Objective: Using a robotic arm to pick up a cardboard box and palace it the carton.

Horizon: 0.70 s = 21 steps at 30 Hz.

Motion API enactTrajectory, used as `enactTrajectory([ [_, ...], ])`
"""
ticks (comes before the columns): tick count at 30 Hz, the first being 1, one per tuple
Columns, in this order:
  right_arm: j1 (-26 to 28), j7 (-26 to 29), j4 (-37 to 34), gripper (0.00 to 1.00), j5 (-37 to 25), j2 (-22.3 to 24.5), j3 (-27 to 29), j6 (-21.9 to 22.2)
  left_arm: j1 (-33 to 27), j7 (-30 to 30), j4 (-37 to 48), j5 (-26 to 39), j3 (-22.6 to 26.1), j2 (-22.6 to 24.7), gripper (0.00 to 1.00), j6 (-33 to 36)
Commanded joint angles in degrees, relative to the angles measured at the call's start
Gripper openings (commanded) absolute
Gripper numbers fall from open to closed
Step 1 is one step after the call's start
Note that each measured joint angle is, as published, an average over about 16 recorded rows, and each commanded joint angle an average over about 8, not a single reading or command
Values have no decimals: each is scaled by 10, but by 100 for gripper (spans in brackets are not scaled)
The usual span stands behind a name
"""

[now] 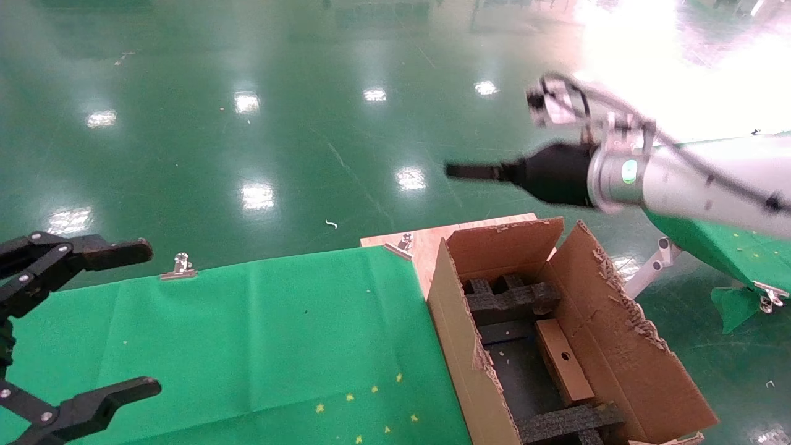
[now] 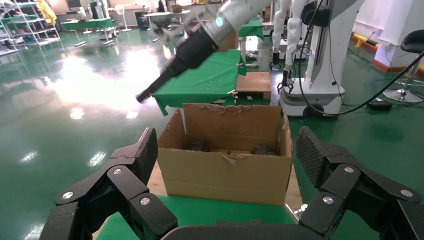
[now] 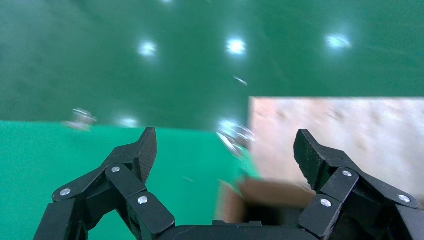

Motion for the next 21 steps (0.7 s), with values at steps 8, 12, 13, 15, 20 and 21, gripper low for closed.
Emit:
enactTrajectory([
  [8,-55,-132,-6,100,78,-8,89,-73,0,0,0,0,0,0,100,0],
  [12,-82,-196,-10,100,116,-12,132,-108,0,0,0,0,0,0,100,0],
  [13,-89,-212,-10,100,125,-13,143,-117,0,0,0,0,0,0,100,0],
  [15,-102,-244,-12,100,144,-15,164,-135,0,0,0,0,0,0,100,0],
  [20,-136,-324,-16,100,192,-20,218,-179,0,0,0,0,0,0,100,0],
  [21,-142,-340,-17,100,201,-21,229,-188,0,0,0,0,0,0,100,0],
])
